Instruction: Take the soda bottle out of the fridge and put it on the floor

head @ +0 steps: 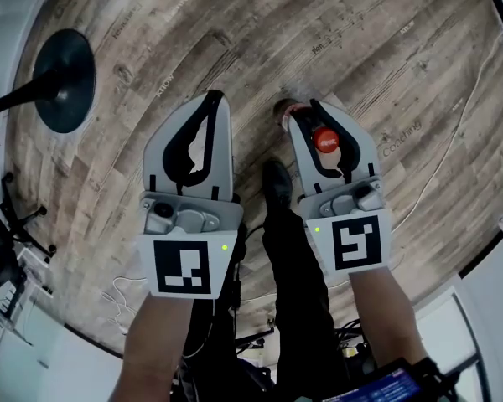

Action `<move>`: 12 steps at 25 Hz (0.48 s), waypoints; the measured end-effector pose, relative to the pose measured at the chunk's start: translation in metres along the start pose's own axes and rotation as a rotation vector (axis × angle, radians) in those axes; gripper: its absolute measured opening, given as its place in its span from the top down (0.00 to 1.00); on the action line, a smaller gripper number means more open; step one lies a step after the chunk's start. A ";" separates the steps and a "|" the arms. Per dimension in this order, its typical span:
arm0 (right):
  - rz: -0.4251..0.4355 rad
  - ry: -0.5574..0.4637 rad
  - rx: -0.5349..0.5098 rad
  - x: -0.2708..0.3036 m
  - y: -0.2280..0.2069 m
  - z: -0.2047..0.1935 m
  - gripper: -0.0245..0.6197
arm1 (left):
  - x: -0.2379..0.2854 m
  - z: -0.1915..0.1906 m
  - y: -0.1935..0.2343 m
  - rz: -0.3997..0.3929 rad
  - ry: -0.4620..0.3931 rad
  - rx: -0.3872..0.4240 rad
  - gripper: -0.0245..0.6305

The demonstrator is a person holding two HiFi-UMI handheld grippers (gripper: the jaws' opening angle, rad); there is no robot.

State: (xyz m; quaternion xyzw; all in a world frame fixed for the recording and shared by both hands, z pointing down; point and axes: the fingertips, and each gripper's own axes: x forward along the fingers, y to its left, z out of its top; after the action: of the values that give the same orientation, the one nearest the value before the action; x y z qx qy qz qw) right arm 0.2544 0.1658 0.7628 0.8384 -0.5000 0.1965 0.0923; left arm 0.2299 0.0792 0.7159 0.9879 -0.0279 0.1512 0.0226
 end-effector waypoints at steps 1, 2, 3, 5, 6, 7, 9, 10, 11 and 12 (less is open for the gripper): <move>0.002 0.000 0.002 0.003 -0.002 -0.003 0.79 | 0.002 -0.004 0.000 0.000 0.003 0.000 0.94; 0.003 -0.001 0.004 0.005 -0.004 -0.006 0.79 | 0.004 -0.008 0.000 0.000 0.005 0.000 0.94; 0.005 -0.001 0.006 0.008 -0.005 -0.008 0.79 | 0.006 -0.011 0.000 0.000 0.007 0.000 0.94; 0.010 0.000 0.005 0.013 -0.008 -0.015 0.79 | 0.010 -0.018 0.001 0.002 0.012 -0.001 0.94; 0.013 0.002 0.004 0.015 -0.009 -0.018 0.79 | 0.011 -0.021 0.002 0.003 0.013 -0.002 0.94; 0.017 0.002 0.002 0.018 -0.009 -0.022 0.79 | 0.013 -0.023 0.003 0.004 0.013 -0.004 0.94; 0.022 0.005 0.001 0.023 -0.011 -0.029 0.79 | 0.015 -0.027 0.004 0.006 0.014 -0.009 0.94; 0.024 0.006 0.001 0.026 -0.011 -0.032 0.79 | 0.017 -0.029 0.005 0.008 0.014 -0.014 0.94; 0.027 0.005 0.001 0.028 -0.011 -0.035 0.79 | 0.018 -0.031 0.006 0.011 0.014 -0.020 0.94; 0.029 0.005 0.002 0.031 -0.010 -0.038 0.79 | 0.019 -0.033 0.007 0.015 0.013 -0.023 0.94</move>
State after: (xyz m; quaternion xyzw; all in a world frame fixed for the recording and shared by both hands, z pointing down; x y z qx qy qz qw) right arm 0.2674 0.1596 0.8105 0.8307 -0.5114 0.2006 0.0898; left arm 0.2374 0.0729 0.7534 0.9863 -0.0367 0.1575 0.0330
